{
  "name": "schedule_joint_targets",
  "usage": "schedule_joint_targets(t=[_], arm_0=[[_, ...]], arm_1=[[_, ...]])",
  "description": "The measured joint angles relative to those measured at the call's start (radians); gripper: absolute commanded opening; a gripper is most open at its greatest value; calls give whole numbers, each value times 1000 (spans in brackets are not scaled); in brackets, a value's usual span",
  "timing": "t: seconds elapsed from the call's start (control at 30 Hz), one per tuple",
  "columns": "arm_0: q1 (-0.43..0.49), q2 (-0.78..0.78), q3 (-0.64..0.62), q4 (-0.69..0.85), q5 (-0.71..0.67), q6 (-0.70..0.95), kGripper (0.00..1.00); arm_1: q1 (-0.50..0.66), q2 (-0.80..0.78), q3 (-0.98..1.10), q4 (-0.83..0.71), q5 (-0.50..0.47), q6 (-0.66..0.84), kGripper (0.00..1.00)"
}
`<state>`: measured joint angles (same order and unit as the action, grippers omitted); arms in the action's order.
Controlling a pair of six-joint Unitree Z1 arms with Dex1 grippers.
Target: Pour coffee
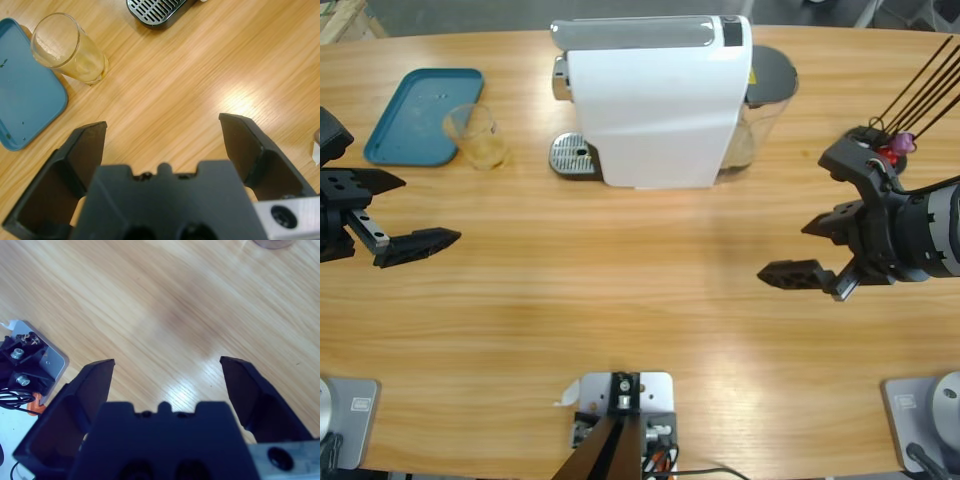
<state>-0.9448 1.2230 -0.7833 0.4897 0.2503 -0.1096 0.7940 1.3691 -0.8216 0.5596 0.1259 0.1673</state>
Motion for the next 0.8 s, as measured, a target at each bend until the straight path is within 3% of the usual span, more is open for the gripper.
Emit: schedule_joint_targets(t=[0.5, 0.8], arm_0=[[0, -18, -15, 7, -25, -4, 991], [0, -7, -235, 89, -70, -19, 988]], arm_1=[[0, 0, 1, 0, 3, 0, 959], [0, -3, 1, -4, 10, 0, 964]])
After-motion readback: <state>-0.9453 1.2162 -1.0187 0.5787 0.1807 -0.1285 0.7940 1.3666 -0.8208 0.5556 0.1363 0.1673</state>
